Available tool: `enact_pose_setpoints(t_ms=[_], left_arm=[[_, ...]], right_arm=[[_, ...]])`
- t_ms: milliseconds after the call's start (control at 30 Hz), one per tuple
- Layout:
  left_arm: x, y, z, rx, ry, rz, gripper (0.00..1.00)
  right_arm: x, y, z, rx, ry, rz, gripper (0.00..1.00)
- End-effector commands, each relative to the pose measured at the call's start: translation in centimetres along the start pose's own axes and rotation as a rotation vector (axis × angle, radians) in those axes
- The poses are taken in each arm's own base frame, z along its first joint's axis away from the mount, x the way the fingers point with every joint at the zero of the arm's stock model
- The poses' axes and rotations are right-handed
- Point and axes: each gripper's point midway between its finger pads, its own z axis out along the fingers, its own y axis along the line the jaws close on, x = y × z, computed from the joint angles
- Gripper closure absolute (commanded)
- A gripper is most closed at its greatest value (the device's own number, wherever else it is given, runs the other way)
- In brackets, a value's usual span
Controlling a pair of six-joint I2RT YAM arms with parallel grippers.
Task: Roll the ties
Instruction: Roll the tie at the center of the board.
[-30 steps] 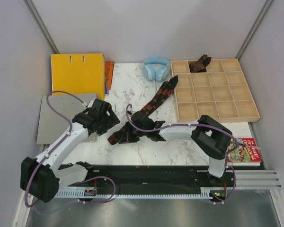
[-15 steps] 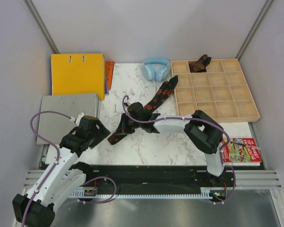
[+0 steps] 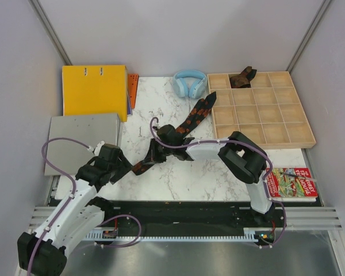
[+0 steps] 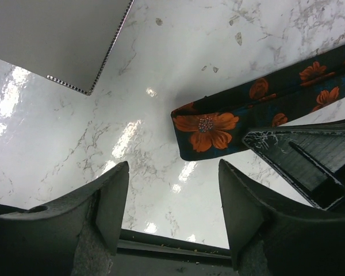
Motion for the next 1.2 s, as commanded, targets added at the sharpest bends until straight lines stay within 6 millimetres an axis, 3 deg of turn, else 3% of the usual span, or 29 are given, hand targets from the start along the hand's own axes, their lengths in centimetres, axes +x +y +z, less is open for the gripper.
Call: enact_pose_setpoints(t_ms=[0,500,733,1167], left_arm=[[0.2,-0.7,0.8,0.030,0.003,-0.012,0.34],[1.2,-2.2,3.7,0.067,0.026,0.009,0.37],[1.3,-3.0,3.9,0.101,0.009,0.010,0.39],[3.3,-3.1,5.5,0.097,0.038,0.022,0.46]], right_arm=[[-0.5,-0.7,0.1,-0.023,-0.009,-0.007,1.00],[0.2,-3.4,0.1,-0.024,0.002,0.032,1.00],[0.2,-4.2,0.3,-0.021,0.007,0.045,1.00],[0.5,-5.9,0.6,-0.017,0.015,0.074,1.00]])
